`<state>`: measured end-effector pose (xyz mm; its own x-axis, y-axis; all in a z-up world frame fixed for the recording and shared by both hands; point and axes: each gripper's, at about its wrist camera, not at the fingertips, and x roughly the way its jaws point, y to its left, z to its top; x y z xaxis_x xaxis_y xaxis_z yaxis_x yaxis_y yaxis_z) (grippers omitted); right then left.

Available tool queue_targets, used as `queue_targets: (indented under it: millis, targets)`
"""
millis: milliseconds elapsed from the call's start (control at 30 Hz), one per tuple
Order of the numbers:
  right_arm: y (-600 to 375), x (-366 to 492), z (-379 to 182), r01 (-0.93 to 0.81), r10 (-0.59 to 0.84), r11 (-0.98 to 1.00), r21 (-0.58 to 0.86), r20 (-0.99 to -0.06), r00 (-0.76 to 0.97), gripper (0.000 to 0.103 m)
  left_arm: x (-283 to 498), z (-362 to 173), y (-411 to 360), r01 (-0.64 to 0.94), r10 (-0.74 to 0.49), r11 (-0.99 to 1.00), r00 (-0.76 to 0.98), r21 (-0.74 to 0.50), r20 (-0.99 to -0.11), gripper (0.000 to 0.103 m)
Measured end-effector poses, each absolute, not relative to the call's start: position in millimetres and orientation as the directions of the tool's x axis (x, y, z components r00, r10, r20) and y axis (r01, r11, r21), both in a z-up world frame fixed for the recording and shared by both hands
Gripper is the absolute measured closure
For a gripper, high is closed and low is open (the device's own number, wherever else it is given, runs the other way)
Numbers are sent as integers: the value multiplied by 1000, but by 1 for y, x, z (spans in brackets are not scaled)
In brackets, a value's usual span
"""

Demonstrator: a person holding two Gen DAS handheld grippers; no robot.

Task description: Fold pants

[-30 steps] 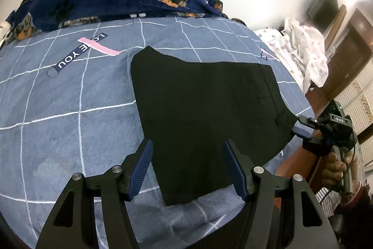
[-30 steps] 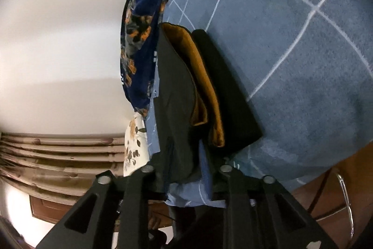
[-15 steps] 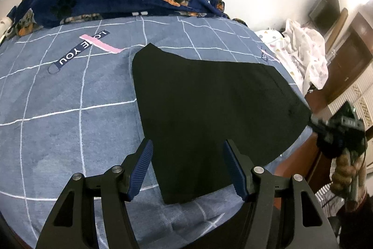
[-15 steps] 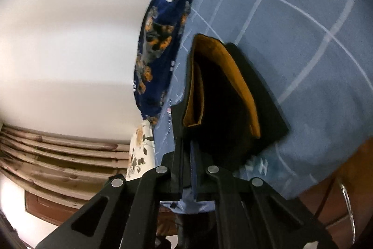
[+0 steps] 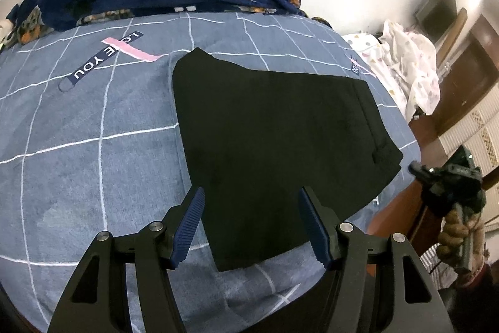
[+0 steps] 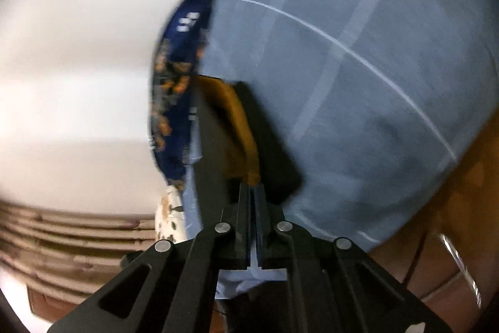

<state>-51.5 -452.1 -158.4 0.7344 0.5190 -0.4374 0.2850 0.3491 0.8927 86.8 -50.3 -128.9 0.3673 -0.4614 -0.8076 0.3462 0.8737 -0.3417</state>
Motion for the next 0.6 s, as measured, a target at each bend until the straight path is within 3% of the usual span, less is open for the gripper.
queue_targets:
  millis: [67, 133, 167, 600]
  targets:
    - [-443, -43, -153, 256, 574, 341, 905, -416, 705, 93, 87, -130, -51, 346, -458, 875, 365, -339, -810, 40]
    - [-433, -33, -155, 256, 601, 338, 905, -418, 681, 71, 88, -130, -49, 343, -458, 875, 363, -340, -811, 40]
    - [-429, -31, -158, 264, 601, 350, 899, -432, 673, 69, 88, -130, -49, 344, -459, 875, 363, -341, -811, 40]
    - [-432, -12, -170, 330, 579, 348, 878, -478, 661, 68, 85, -133, -49, 336, -451, 878, 342, -341, -824, 38]
